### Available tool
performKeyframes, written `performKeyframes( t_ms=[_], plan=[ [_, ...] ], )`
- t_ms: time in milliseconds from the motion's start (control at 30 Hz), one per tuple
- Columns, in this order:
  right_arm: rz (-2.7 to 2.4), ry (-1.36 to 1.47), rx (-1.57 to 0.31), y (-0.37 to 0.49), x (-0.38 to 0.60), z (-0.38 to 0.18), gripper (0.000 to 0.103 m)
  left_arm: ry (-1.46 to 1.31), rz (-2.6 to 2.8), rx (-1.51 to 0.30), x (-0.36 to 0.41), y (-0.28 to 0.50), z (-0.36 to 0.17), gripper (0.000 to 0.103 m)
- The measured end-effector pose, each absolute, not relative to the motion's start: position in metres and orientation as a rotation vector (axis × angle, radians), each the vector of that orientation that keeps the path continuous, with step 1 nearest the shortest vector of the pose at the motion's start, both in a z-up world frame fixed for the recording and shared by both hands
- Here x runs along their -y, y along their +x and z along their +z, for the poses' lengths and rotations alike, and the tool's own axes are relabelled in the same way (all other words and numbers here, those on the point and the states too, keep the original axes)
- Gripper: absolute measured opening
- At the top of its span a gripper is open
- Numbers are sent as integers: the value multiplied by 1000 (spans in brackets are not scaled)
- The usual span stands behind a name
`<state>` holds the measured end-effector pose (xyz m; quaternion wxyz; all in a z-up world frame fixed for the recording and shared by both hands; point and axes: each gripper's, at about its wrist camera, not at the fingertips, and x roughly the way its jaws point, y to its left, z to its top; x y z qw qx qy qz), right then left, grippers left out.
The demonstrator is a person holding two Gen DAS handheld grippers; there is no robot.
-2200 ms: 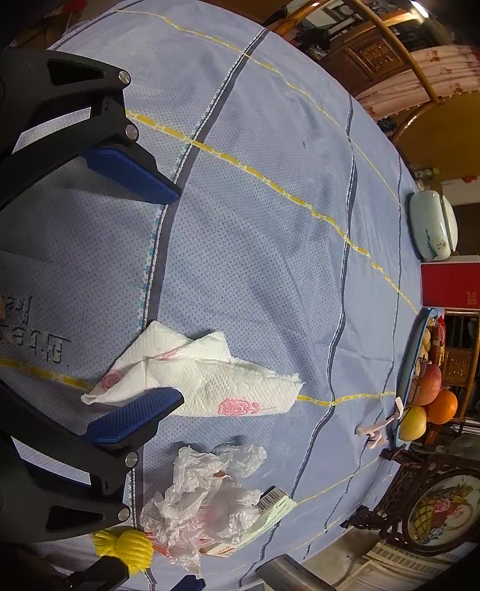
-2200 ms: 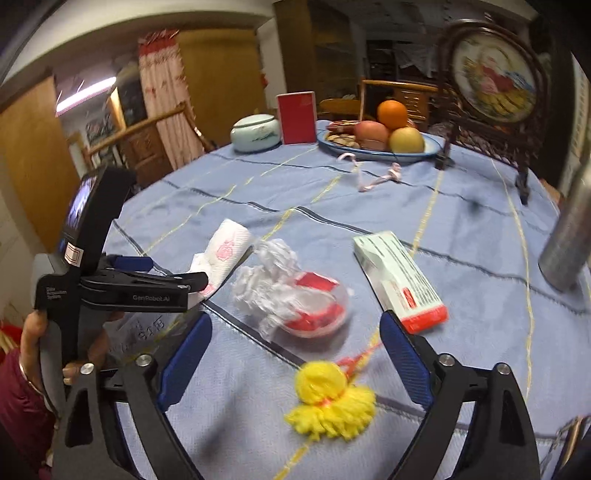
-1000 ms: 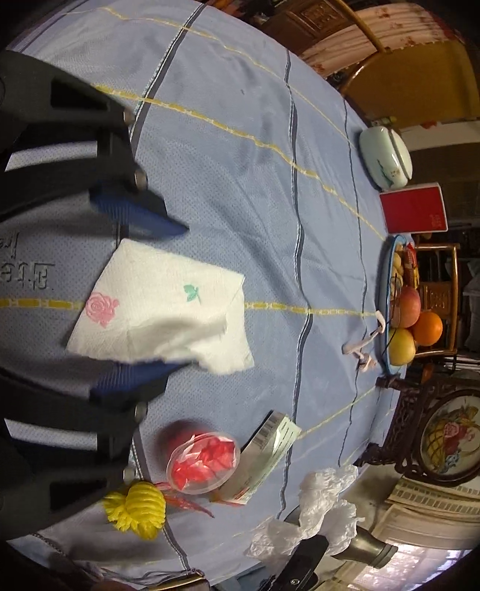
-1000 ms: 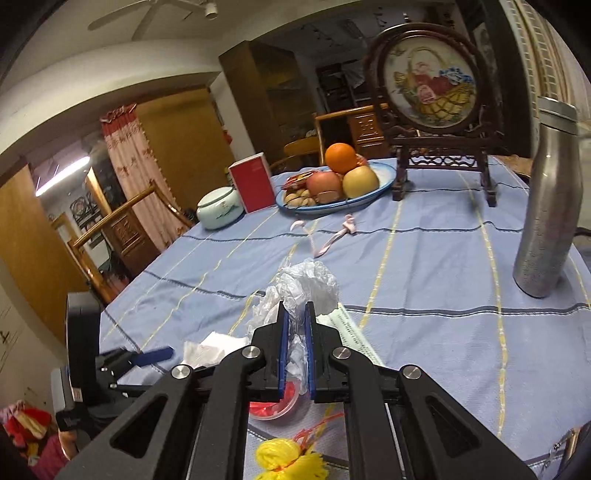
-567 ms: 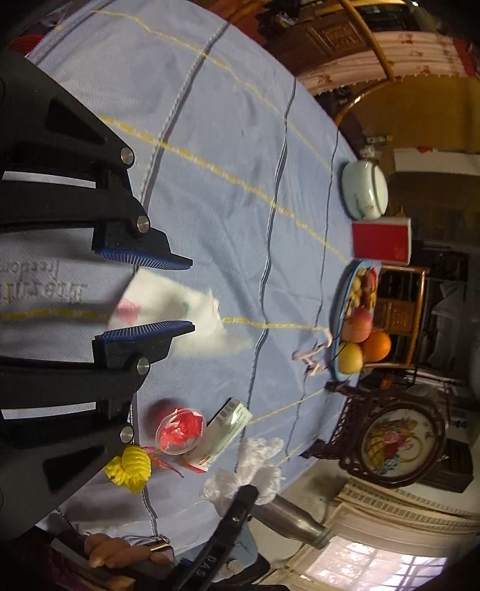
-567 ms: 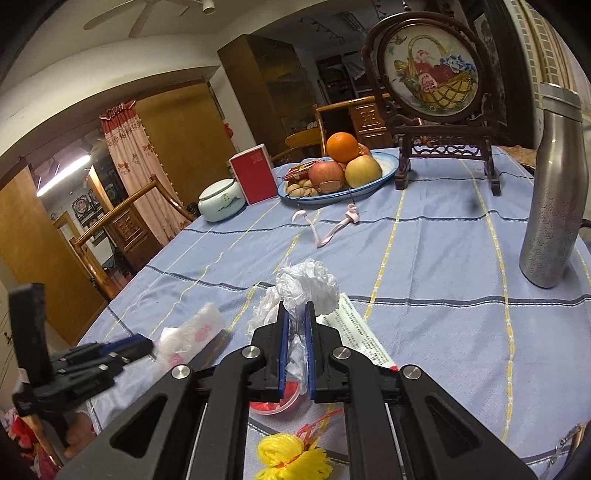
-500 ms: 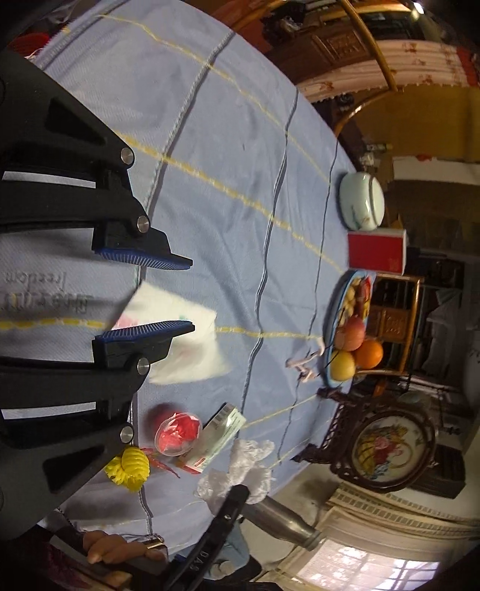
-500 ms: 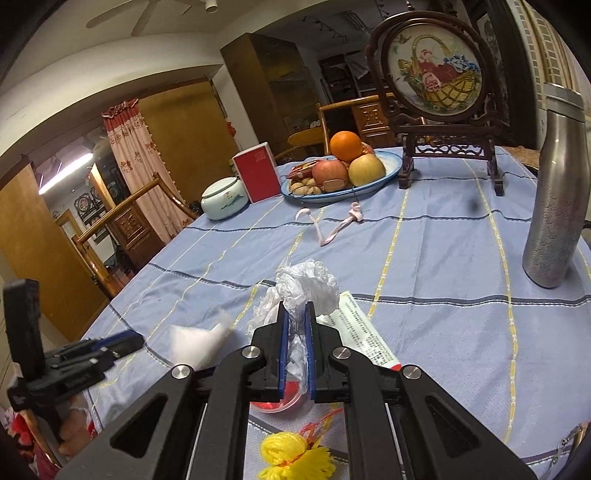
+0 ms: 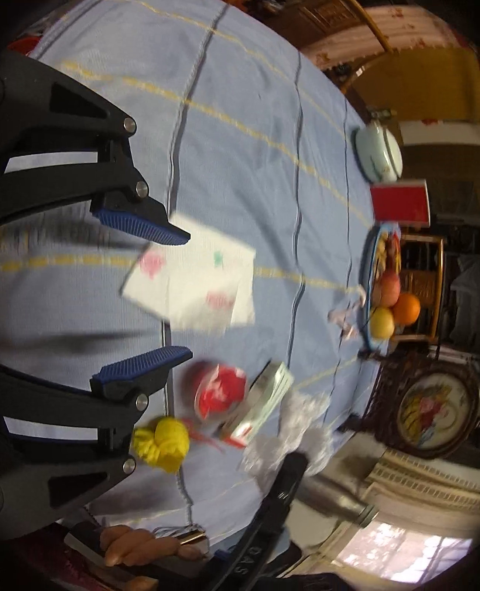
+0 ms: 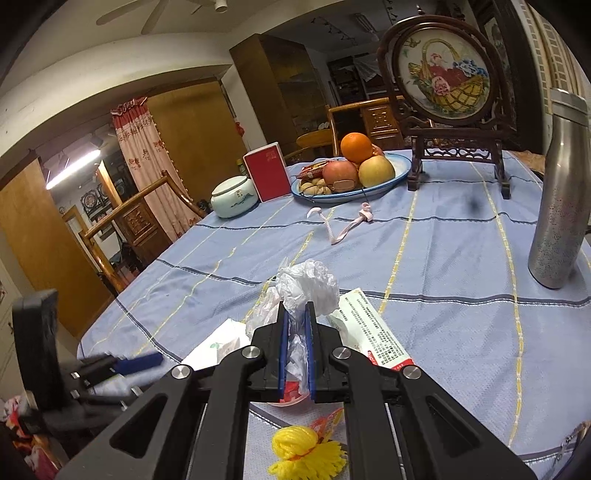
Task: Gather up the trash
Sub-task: 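Carry tissue and plastic bag to the red wastebasket and open both tools over it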
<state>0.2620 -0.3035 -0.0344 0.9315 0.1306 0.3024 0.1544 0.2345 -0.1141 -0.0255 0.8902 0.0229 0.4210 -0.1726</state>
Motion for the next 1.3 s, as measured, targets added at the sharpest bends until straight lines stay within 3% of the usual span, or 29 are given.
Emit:
performKeyframes(
  t_ms=[133,533,567,600,633,700,1033,1300],
  plan=[
    [315,285,-612,260,307,-33,9,136,-320,-840,134,234,-32,79],
    [337,303,-614,259,307,-32,9,89,-213,-994,126,282,-62,82],
    [338,304,-616,259,307,-32,9,86,-209,-1004,126,283,-64,80],
    [339,304,-618,259,307,-33,9,78,-201,-1001,124,284,-64,67],
    [339,305,-619,259,307,-33,9,61,-216,-985,122,282,-60,32],
    [342,312,-620,259,308,-33,9,-17,-297,-988,114,279,-54,4],
    [390,309,-566,251,305,-26,9,-95,-184,-791,36,220,15,4],
    [491,346,-552,235,282,-18,9,-177,23,-719,-66,163,36,3]
  ],
)
